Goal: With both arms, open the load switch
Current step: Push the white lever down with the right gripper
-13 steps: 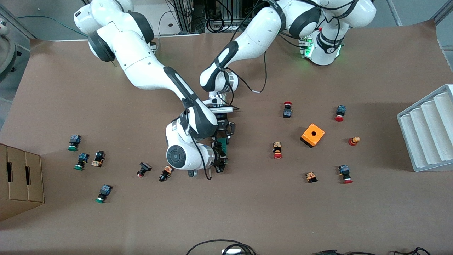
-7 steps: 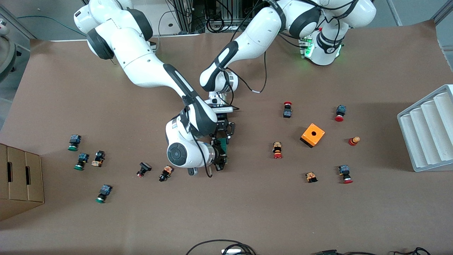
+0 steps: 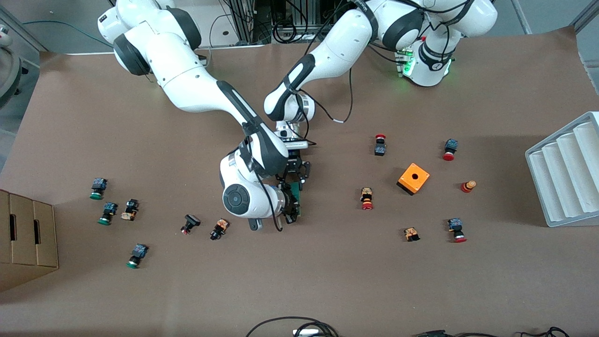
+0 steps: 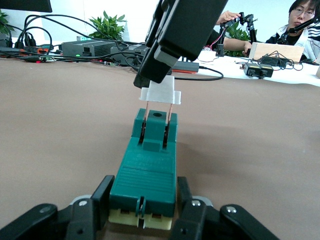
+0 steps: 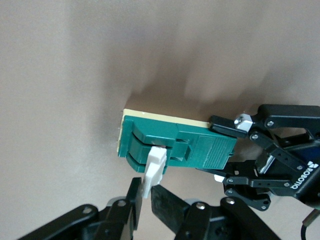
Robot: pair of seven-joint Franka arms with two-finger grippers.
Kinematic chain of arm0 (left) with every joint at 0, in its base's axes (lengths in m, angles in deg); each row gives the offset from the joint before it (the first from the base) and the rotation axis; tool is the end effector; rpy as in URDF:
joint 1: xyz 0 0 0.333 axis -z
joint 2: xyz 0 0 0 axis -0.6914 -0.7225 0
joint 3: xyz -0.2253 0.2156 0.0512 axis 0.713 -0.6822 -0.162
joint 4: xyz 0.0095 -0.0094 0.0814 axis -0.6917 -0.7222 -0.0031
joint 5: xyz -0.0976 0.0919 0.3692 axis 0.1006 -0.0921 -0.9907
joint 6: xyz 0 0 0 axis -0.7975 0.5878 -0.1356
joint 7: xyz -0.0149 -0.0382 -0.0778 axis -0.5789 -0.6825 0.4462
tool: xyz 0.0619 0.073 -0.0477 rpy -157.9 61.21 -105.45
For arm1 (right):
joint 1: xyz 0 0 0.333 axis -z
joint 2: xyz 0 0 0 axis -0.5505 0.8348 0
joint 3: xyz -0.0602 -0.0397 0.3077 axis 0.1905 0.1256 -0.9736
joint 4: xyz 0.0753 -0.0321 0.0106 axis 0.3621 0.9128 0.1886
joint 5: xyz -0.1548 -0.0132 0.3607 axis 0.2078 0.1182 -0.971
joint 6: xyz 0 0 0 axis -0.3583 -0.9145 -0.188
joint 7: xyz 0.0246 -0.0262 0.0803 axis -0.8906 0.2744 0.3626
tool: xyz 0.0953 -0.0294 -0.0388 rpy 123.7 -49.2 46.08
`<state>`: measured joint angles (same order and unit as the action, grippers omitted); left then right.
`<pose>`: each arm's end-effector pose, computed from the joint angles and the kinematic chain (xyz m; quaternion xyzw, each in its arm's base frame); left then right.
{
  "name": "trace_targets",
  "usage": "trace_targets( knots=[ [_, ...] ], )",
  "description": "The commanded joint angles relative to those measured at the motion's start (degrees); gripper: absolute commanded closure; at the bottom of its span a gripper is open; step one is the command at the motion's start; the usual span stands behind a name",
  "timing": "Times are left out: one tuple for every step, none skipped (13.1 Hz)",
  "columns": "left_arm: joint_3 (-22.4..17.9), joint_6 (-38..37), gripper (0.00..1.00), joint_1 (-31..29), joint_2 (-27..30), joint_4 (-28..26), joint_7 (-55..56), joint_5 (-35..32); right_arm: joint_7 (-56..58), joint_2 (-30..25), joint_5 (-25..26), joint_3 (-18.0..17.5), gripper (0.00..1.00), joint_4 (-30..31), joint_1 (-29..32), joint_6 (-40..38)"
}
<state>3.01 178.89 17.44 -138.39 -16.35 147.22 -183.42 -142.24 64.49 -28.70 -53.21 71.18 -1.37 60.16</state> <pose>0.3454 -0.5733 0.0550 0.8038 0.0651 0.5913 0.0044 0.6228 0.4313 0.2321 -0.7687 0.6080 0.1830 0.0771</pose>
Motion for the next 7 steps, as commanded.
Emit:
trace_targets(
  knots=[
    [-0.29,0.92,0.43,-0.19,-1.44,1.22,0.11,-0.23,1.58,-4.19,2.13,0.18,0.85,7.43,-0.12,-1.29],
    [-0.21,0.92,0.43,-0.19,-1.44,1.22,0.11,-0.15,1.76,-4.19,2.13,0.18,0.85,7.52,-0.12,-1.29],
    [-0.21,1.01,0.45,-0.19,-1.44,1.22,0.11,-0.32,1.93,-4.28,2.31,0.18,0.85,7.52,-0.21,-1.38],
    [-0.29,0.92,0.45,-0.19,-1.44,1.22,0.02,-0.24,1.93,-4.37,2.48,0.18,0.85,7.95,-0.29,-1.29],
    [-0.21,1.01,0.45,-0.19,-1.44,1.22,0.02,-0.24,1.93,-4.54,2.57,0.18,0.84,8.13,-0.38,-1.2],
    [-0.29,1.01,0.45,-0.19,-1.44,1.22,-0.07,-0.24,2.02,-4.63,2.57,0.18,0.84,8.13,-0.47,-1.29],
    [-0.29,1.18,0.45,-0.19,-1.44,1.22,-0.07,-0.24,2.11,-4.63,2.66,0.18,0.84,8.22,-0.47,-1.29]
  ],
)
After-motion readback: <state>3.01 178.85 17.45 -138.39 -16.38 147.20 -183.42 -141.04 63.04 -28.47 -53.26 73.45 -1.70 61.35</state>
